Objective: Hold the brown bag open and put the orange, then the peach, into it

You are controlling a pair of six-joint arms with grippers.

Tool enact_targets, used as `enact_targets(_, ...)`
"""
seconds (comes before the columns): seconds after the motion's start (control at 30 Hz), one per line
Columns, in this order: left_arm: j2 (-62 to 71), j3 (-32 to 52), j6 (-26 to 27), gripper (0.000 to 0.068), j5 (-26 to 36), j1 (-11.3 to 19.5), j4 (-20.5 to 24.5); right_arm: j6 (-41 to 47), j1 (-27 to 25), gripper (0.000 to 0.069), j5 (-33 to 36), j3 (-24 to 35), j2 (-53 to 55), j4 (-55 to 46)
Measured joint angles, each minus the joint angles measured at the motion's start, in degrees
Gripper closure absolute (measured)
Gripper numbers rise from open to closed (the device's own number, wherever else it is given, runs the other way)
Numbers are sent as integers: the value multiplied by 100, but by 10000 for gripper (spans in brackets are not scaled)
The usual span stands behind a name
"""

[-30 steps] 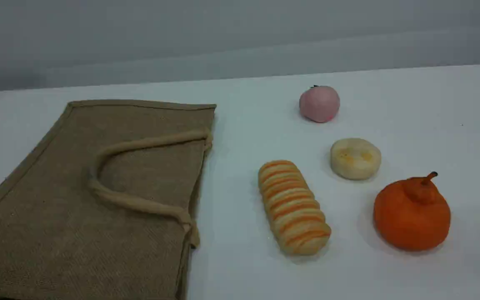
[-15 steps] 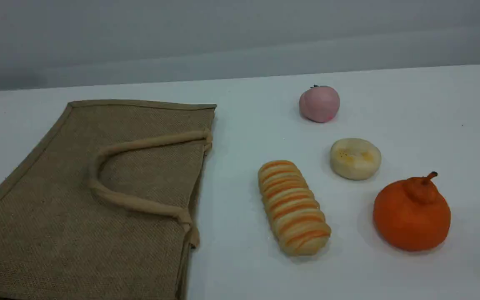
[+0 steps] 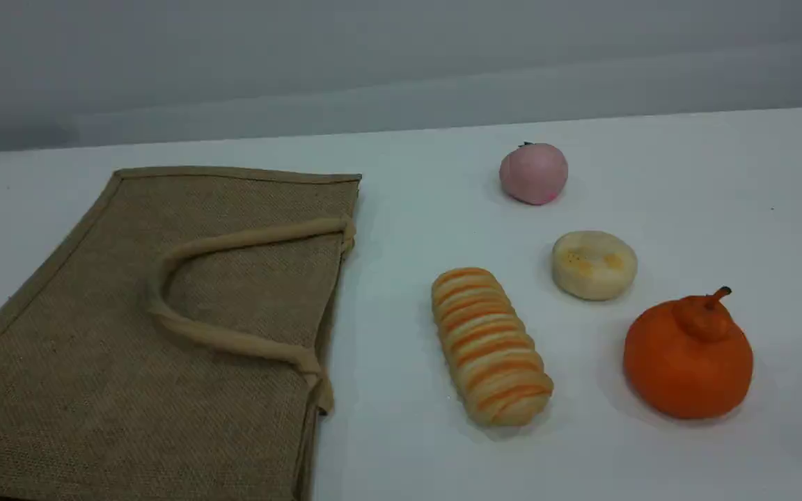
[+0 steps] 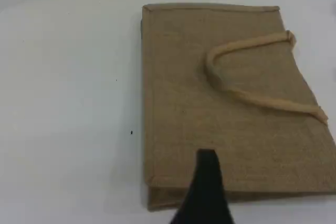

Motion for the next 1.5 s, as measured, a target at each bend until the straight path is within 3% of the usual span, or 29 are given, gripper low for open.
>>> enact_targets(0.8, 11, -47, 0, 142, -20, 0, 0, 6, 0, 222, 0, 0, 0, 155)
enact_targets(0.97, 446, -345, -543, 176, -801, 0, 0, -204, 0, 222, -120, -75, 72, 541)
enact_targets(1.13, 1580, -760, -543, 225, -1599, 0, -194, -536, 0, 222, -953, -139, 907, 1255)
enact_targets(1.2, 2128, -959, -416, 229, -1646, 0, -302, -732, 0, 222, -1345, -139, 1375, 1656)
enact_targets(1.33, 3367, -1341, -64, 232, -1695, 0, -306, -1501, 0, 222, -2128, -139, 2402, 2481)
enact_targets(1.5, 4941, -1699, -304, 232, -2178, 0, -320, -2643, 0, 222, -2778, -139, 3780, 3734)
